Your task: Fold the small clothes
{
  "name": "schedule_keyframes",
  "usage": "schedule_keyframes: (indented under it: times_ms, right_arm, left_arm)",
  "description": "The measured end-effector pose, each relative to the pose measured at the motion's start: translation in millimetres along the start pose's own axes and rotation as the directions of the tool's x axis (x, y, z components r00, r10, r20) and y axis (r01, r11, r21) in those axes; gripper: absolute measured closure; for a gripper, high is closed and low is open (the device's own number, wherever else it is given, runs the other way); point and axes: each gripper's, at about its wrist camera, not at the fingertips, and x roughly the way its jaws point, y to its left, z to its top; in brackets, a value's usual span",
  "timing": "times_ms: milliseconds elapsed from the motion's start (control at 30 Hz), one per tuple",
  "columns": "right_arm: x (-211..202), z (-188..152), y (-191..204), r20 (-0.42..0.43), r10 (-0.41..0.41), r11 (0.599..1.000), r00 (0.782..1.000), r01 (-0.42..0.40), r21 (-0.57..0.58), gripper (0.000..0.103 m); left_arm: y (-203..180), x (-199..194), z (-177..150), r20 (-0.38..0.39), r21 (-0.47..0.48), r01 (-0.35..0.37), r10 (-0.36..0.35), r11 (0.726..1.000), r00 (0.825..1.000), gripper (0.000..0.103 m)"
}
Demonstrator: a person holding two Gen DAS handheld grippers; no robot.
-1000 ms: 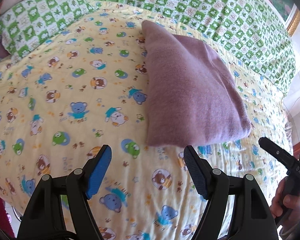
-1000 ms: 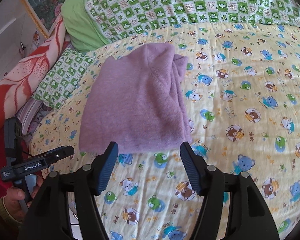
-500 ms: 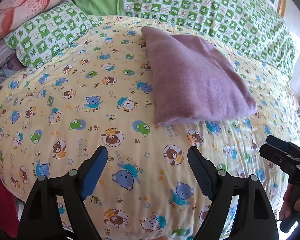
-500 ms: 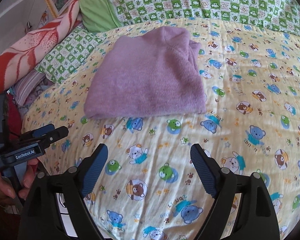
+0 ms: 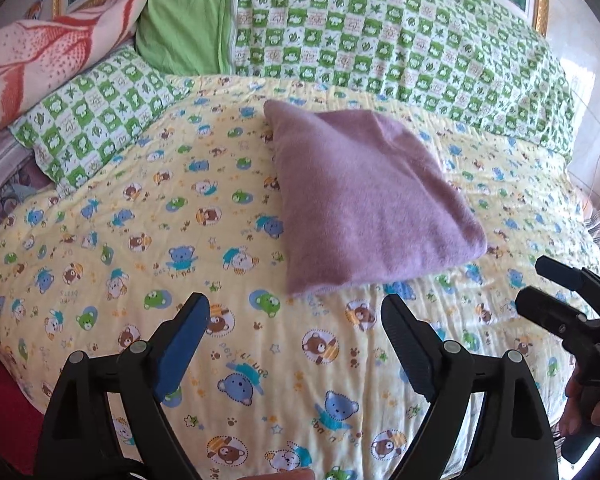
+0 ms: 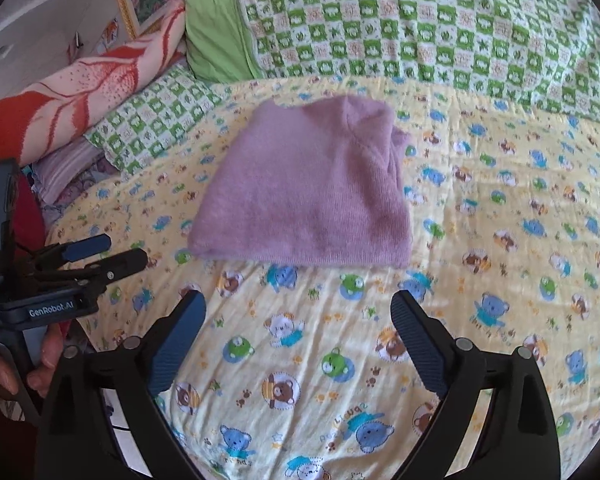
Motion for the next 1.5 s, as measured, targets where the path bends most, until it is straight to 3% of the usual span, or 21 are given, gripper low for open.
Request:
schedule_keyframes:
  times_ms: [200,733,1500]
  right_arm:
    - [-8.2,16.0,-4.5,0.061,-0.005,1.000,0.998,0.005,-0.003,0.001]
    - [39.3,-2.9,-11.6,0.021,-0.072,0.997,0.997,0.073,-0.023,0.001]
    - [58.6,-8.0,-14.7,-0.002,-0.087,0.996,0.996,0.087,-0.032,0.001]
  left_arm:
    - [-3.9,-0.7,2.2,0.018,0.004,-0.007,0.007,1.000,1.000,0.013]
    - [-20.2,23.0,-17.4,0.037,0.116,-0.062,0.058,0.991,0.998,0.013]
    - [-19.4,35.9,-14.7,-0.006,0.077,-0.067,0.068,0.995,0.998,0.013]
